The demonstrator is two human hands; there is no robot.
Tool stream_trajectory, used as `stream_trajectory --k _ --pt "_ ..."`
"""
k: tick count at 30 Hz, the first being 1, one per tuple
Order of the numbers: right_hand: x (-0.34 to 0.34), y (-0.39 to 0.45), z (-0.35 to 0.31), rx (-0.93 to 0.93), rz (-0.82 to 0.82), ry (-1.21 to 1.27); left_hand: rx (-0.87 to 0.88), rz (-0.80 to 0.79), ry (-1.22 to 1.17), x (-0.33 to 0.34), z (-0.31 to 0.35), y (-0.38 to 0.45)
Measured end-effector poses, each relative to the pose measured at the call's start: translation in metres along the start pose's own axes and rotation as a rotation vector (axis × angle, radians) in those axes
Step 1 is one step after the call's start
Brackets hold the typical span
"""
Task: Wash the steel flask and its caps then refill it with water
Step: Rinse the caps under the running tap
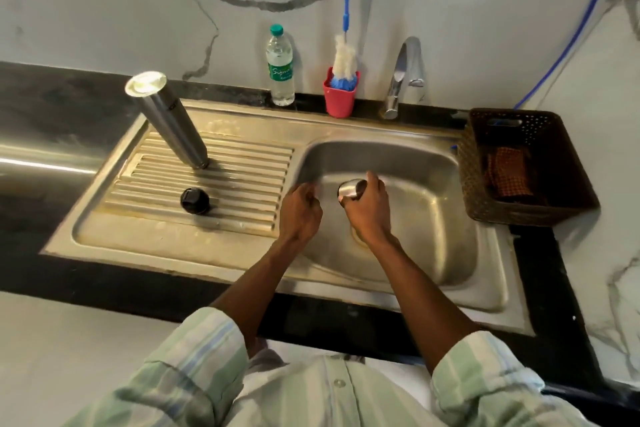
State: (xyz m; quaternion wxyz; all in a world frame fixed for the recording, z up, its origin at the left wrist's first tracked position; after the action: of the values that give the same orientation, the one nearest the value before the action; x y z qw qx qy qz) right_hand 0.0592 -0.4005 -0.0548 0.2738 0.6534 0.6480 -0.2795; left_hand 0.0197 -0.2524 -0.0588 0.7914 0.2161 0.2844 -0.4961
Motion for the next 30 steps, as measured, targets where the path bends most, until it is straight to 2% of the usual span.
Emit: stream_trajectory --k 7,11,14,16,22,30 --pt "0.064 -0.033 -0.076 -0.138 -0.070 0.172 0.022 0.203 -0.182 -0.092 -0.061 0.013" --pt "0.100 -0.043 -0.120 -0.207 -0.091 0.108 -0.031 0.319 -0.216 -0.140 -0.105 0.019" --pt "0.126 -0.047 -0.142 -0.267 -0.141 0.014 -0.104 0.342 -0.237 -0.163 -0.134 0.024" --pt "0.139 -0.047 -0.150 -0.294 -0.154 -0.012 -0.142 0.304 -0.233 -0.170 -0.148 0.029" --pt "0.163 -0.047 -0.157 -0.294 -0.128 -0.094 -0.173 0.059 -0.108 -0.167 -0.176 0.042" --pt "0.165 -0.048 -0.149 -0.236 -0.206 -0.132 -0.180 -0.022 -0.023 -0.159 -0.186 0.046"
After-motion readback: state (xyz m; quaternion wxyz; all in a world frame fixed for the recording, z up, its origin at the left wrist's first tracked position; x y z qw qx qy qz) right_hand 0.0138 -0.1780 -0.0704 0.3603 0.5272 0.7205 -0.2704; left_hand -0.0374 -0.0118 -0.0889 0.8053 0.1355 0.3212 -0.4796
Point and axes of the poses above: each hand's wrist, its own y-axis towards the middle knuckle, its own x-axis out of the palm, z = x × y, the point moved 3 cm from there along y, towards the middle knuckle, and after that the axes turned 6 degrees about -x, right-handed, at the moved point
